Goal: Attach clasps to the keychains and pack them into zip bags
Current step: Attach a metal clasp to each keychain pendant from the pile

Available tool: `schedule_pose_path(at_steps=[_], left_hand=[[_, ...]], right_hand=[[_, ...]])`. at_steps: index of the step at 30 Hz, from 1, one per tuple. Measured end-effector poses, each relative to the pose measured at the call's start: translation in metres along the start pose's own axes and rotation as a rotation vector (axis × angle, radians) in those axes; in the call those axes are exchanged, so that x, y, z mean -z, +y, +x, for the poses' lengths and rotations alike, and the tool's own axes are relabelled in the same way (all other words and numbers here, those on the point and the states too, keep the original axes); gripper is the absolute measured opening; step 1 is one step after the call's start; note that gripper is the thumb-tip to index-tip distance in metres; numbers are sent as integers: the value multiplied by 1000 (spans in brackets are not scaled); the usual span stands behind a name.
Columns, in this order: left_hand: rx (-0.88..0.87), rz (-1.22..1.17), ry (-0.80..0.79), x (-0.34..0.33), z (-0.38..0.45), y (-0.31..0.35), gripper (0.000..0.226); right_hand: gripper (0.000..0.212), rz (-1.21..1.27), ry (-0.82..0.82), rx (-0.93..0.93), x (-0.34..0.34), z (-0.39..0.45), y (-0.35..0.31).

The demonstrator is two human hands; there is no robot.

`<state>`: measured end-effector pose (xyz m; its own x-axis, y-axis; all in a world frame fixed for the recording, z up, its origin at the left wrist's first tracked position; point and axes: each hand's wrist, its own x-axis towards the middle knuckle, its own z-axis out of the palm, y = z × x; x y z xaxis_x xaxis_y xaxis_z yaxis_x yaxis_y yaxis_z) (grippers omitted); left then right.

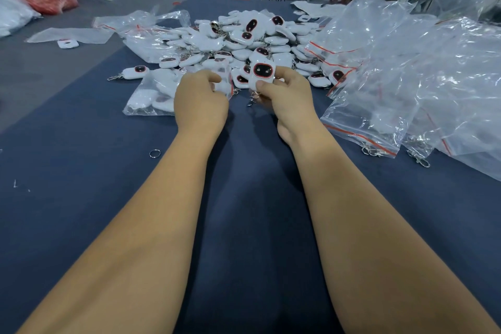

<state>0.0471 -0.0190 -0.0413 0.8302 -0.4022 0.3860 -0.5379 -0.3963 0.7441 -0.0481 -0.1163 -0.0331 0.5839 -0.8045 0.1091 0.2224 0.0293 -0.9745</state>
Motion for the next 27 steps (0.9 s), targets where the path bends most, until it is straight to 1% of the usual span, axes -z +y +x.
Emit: schedule_pose_path(at_steps=[2, 4, 6, 8, 10, 11, 12, 14, 16, 18, 19, 22, 24, 25, 27], left_hand=[[-38, -74, 12, -1, -3, 4, 39], [-52, -155, -8, -1, -5, 7, 33], [-41, -223, -91, -2, -6, 10, 29], [11, -337, -182, -1, -8, 12, 27], [52, -394, -234, 0, -10, 14, 28], [39, -353, -250, -1, -10, 14, 29], [1, -263, -264, -2, -10, 14, 29], [-113, -33, -285, -5, -10, 12, 28], [-208, 145, -311, -8, -9, 10, 17], [-242, 270, -339, -11, -11, 11, 10], [-257, 320, -353, -13, -12, 12, 12], [-339, 536, -369, -19, -17, 10, 35], [-351, 579, -367, -21, -18, 9, 40], [-338, 553, -369, -21, -17, 9, 39], [-285, 409, -354, -19, -15, 11, 32]], right_hand=[[24, 23, -60, -40, -2, -1, 0], [26, -8, -112, -57, -4, -2, 0], [31, -58, -124, -60, -5, -3, 0], [35, -97, -119, -55, -5, -3, 1], [35, -126, -111, -45, -6, -3, 2], [35, -136, -103, -40, -6, -3, 3], [33, -143, -93, -32, -6, -3, 3], [30, -149, -78, -21, -5, -2, 4], [29, -129, -67, -27, -6, -2, 3], [29, -95, -39, -39, -6, -1, 4], [28, -77, -17, -45, -6, 0, 4], [24, -3, 25, -73, -5, 0, 3], [23, 34, 21, -94, -5, 1, 2], [22, 48, 15, -98, -5, 1, 1], [19, 81, -1, -103, -5, 0, -1]])
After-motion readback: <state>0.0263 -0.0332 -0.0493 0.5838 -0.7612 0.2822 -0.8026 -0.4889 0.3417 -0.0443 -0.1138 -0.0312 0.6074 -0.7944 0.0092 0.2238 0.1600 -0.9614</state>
